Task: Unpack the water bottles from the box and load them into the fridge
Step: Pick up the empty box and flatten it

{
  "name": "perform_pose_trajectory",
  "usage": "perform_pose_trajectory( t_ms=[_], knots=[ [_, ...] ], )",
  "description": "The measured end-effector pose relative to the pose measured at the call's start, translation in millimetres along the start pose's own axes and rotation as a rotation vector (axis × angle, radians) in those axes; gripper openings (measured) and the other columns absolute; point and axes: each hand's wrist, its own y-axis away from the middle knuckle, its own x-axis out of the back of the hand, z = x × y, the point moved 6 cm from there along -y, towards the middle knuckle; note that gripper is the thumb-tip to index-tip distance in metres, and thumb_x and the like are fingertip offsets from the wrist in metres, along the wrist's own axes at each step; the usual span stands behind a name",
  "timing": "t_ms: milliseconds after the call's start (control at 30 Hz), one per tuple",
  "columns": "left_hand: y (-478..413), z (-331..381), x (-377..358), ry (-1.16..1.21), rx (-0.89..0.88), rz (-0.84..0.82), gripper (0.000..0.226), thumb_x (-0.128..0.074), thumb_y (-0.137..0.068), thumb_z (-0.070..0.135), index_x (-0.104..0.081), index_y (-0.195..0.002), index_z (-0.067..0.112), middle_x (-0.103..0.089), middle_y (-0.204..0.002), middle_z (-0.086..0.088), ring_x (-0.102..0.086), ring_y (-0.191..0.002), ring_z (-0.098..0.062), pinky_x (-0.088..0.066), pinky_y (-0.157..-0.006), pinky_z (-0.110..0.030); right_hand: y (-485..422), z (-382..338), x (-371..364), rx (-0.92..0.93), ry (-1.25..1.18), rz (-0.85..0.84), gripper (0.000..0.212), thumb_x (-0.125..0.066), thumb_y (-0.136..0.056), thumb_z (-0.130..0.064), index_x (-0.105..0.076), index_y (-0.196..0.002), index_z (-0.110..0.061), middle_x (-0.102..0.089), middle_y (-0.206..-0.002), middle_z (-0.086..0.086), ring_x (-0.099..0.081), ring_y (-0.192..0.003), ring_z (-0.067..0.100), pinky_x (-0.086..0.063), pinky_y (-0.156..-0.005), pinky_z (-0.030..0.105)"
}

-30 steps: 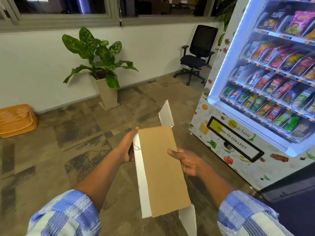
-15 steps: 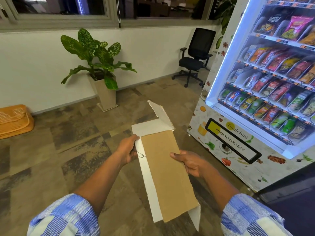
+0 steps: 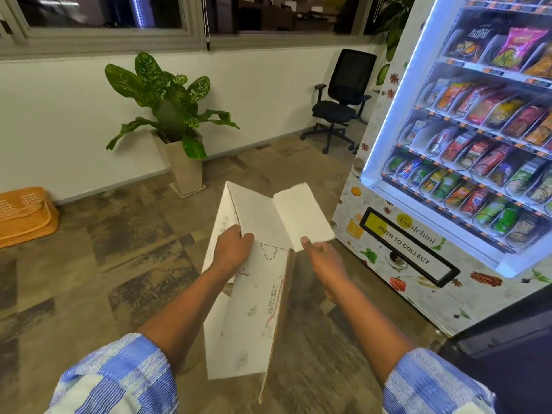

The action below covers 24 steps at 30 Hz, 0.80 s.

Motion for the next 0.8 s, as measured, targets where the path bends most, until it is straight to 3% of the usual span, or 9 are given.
perform_pose_trajectory(
  t_ms=[67,167,267,367,467,533,600,700,800],
  knots=[
    [1,9,2,-0.123,-0.070,0.011,0.022,-0.047,-0.094,0.021,-0.042,-0.073,0.016,-0.050,-0.074,0.000,-0.046,-0.066,-0.016,-0.029,-0.051,-0.029,4,-17,3,0.114,-0.006,0.089,0.047,-0.055,-0.093,-0.055,-0.061,-0.121,-0.017,-0.065,-0.118,0.001,-0.061,-0.101,0.016,-0.045,-0.079,0.030],
    [2,19,1,-0.237,-0.170,0.029,0.013,-0.044,-0.095,0.023,-0.051,-0.087,0.016,-0.060,-0.088,-0.003,-0.055,-0.072,-0.019,-0.044,-0.058,-0.031,10,-35,-6,0.193,-0.056,0.073,0.038,-0.059,-0.091,-0.055,-0.063,-0.117,-0.026,-0.065,-0.110,-0.011,-0.063,-0.100,0.008,-0.048,-0.077,0.025],
    [11,30,-5,-0.355,-0.310,0.025,0.008,-0.043,-0.097,0.021,-0.048,-0.095,0.015,-0.063,-0.093,-0.009,-0.056,-0.073,-0.024,-0.037,-0.059,-0.031,9,-31,-31,-0.027,-0.211,-0.141,0.057,-0.062,-0.085,-0.063,-0.056,-0.127,-0.025,-0.063,-0.119,-0.002,-0.068,-0.099,0.020,-0.059,-0.085,0.040],
    [29,40,-16,-0.450,-0.474,-0.013,0.025,-0.042,-0.098,0.021,-0.050,-0.117,0.009,-0.067,-0.099,-0.015,-0.062,-0.084,-0.034,-0.034,-0.064,-0.031,14,-25,-55,-0.263,-0.436,-0.336,0.077,-0.065,-0.083,-0.063,-0.044,-0.141,-0.019,-0.048,-0.136,0.017,-0.062,-0.113,0.040,-0.059,-0.084,0.046],
    [52,44,-36,-0.522,-0.618,-0.117,0.043,-0.040,-0.100,0.026,-0.039,-0.141,0.015,-0.068,-0.109,-0.010,-0.066,-0.092,-0.031,-0.043,-0.067,-0.031,11,-28,-65,-0.260,-0.577,-0.367,0.069,-0.069,-0.078,-0.064,-0.060,-0.125,-0.014,-0.064,-0.125,0.014,-0.066,-0.110,0.034,-0.060,-0.078,0.048],
    [62,42,-49,-0.648,-0.753,-0.125,0.034,-0.041,-0.098,0.026,-0.045,-0.131,0.016,-0.069,-0.108,-0.009,-0.068,-0.087,-0.031,-0.053,-0.068,-0.037,4,-25,-65,-0.263,-0.652,-0.324,0.058,-0.068,-0.083,-0.059,-0.066,-0.119,-0.013,-0.073,-0.110,0.012,-0.070,-0.101,0.029,-0.059,-0.082,0.048],
    [68,38,-53,-0.765,-0.834,-0.107,0.022,-0.042,-0.097,0.025,-0.049,-0.116,0.017,-0.068,-0.101,-0.007,-0.067,-0.077,-0.029,-0.053,-0.063,-0.039,0,-17,-61,-0.318,-0.716,-0.245,0.050,-0.063,-0.091,-0.052,-0.064,-0.120,-0.012,-0.074,-0.104,0.011,-0.071,-0.095,0.029,-0.060,-0.077,0.045],
    [76,32,-56,-0.817,-0.889,-0.154,0.018,-0.045,-0.096,0.023,-0.052,-0.112,0.018,-0.065,-0.097,-0.005,-0.064,-0.073,-0.025,-0.052,-0.061,-0.037,-1,-4,-58,-0.366,-0.732,-0.143,0.039,-0.051,-0.101,-0.040,-0.057,-0.128,-0.013,-0.070,-0.104,0.011,-0.069,-0.089,0.028,-0.059,-0.061,0.039],
    [82,36,-52,-0.828,-0.954,-0.136,0.020,-0.045,-0.094,0.028,-0.054,-0.108,0.017,-0.064,-0.095,-0.007,-0.063,-0.075,-0.028,-0.048,-0.059,-0.036,0,4,-60,-0.361,-0.704,-0.090,0.041,-0.049,-0.101,-0.039,-0.055,-0.133,-0.014,-0.072,-0.108,0.012,-0.072,-0.089,0.028,-0.058,-0.058,0.035]
  ],
)
